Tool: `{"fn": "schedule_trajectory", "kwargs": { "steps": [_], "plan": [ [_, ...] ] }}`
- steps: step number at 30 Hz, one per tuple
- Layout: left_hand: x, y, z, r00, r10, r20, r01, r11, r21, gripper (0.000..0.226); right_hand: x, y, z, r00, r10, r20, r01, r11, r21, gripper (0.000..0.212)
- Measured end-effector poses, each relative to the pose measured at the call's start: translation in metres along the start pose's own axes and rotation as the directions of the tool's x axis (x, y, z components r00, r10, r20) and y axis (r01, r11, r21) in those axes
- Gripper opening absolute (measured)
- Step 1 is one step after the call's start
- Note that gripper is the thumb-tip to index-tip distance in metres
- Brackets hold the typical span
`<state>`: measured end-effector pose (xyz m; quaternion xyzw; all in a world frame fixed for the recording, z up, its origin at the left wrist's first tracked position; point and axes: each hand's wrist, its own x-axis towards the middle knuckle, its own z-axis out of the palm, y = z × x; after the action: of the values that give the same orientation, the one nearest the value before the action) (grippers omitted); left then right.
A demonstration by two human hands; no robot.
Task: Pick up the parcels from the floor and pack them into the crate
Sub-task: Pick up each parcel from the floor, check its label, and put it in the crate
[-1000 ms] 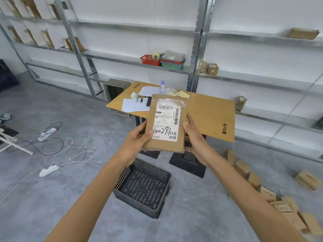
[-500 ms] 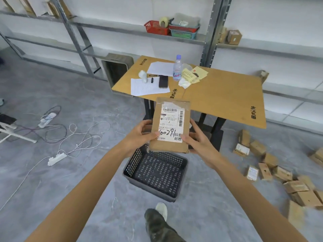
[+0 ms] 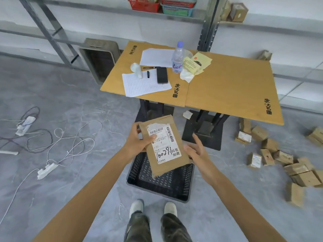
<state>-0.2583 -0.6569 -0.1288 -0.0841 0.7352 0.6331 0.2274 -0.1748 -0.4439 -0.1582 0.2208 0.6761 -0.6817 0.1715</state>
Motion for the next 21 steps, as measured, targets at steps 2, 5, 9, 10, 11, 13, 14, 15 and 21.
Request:
{"fn": "schedule_trajectory", "kwargs": {
  "steps": [2, 5, 9, 10, 11, 13, 14, 15, 21],
  "plan": [
    [0.014, -0.009, -0.011, 0.997, -0.026, -0.066, 0.021, 0.997, -0.078, 0.057, 0.009, 0.008, 0.019, 0.992, 0.090, -0.089, -0.079, 0.990, 0.121, 0.089],
    [0.033, -0.035, -0.024, 0.988, -0.035, -0.147, 0.015, 0.991, -0.135, 0.056, 0.017, 0.026, 0.057, 0.976, 0.191, -0.106, -0.160, 0.955, 0.250, 0.089],
    [0.038, -0.087, -0.033, 0.977, -0.098, -0.189, 0.058, 0.977, -0.207, 0.061, 0.036, 0.060, 0.107, 0.956, 0.267, -0.119, -0.185, 0.868, 0.461, 0.077],
    [0.040, -0.101, -0.036, 0.973, -0.130, -0.190, 0.088, 0.972, -0.216, 0.061, 0.044, 0.069, 0.115, 0.946, 0.289, -0.144, -0.185, 0.851, 0.492, 0.068],
    [0.048, -0.117, -0.039, 0.967, -0.165, -0.192, 0.123, 0.969, -0.215, 0.062, 0.054, 0.080, 0.120, 0.933, 0.311, -0.181, -0.183, 0.844, 0.504, 0.062],
    [0.068, -0.150, -0.043, 0.955, -0.232, -0.183, 0.203, 0.965, -0.166, 0.060, 0.079, 0.103, 0.125, 0.906, 0.353, -0.233, -0.199, 0.841, 0.503, 0.058],
    [0.082, -0.169, -0.043, 0.952, -0.247, -0.180, 0.232, 0.967, -0.102, 0.057, 0.095, 0.118, 0.125, 0.898, 0.369, -0.239, -0.208, 0.836, 0.508, 0.058],
    [0.096, -0.190, -0.043, 0.950, -0.256, -0.178, 0.254, 0.967, -0.031, 0.053, 0.112, 0.134, 0.124, 0.894, 0.381, -0.235, -0.219, 0.830, 0.513, 0.058],
    [0.215, -0.360, -0.029, 0.895, -0.404, -0.188, 0.439, 0.871, 0.220, 0.050, 0.248, 0.275, 0.117, 0.889, 0.392, -0.236, -0.269, 0.864, 0.425, 0.041]
  ]
}}
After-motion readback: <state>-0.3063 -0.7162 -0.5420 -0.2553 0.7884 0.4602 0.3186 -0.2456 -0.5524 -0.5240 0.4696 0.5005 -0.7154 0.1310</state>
